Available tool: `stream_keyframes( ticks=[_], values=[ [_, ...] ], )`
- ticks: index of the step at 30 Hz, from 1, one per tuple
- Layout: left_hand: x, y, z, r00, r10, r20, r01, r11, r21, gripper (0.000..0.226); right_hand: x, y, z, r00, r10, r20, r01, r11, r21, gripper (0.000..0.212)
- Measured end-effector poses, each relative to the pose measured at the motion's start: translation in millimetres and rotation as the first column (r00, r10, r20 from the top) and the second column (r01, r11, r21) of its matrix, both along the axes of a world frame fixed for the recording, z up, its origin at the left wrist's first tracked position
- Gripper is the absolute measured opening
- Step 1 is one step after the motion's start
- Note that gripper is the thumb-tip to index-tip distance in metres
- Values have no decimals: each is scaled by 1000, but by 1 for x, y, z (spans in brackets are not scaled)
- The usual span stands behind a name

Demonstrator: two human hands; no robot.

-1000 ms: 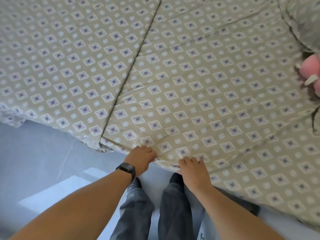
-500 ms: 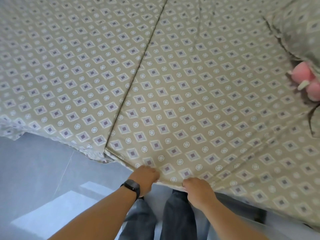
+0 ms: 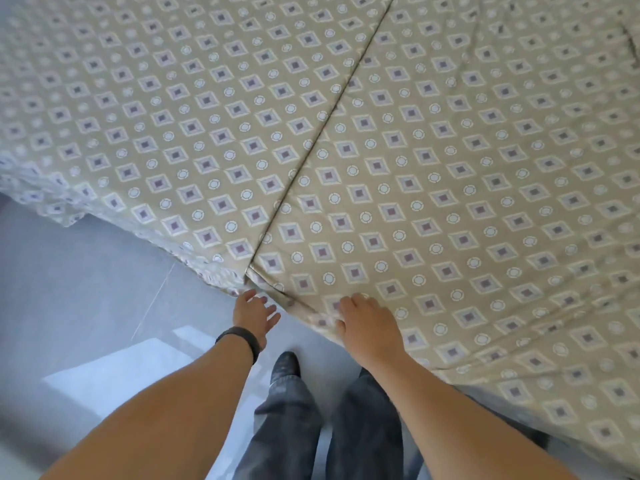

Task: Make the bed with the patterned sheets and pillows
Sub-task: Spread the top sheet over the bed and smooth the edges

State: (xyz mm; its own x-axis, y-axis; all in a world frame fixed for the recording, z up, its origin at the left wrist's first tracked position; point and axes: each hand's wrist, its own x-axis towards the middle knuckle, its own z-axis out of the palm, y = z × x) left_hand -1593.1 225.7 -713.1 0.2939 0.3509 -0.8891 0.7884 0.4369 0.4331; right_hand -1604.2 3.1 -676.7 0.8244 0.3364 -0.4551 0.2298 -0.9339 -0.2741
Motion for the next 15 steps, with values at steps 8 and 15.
stream_keyframes(
  ticks=[8, 15],
  values=[
    [23, 12, -21, 994, 109, -22, -111, 956, -273, 32, 30, 79, -22, 995, 71, 74, -68, 996, -51, 20],
    [35, 19, -61, 958, 286, -36, -281, 900, -334, 28, 60, 101, -39, 1000, -16, 24, 13, 992, 122, 21]
  ],
)
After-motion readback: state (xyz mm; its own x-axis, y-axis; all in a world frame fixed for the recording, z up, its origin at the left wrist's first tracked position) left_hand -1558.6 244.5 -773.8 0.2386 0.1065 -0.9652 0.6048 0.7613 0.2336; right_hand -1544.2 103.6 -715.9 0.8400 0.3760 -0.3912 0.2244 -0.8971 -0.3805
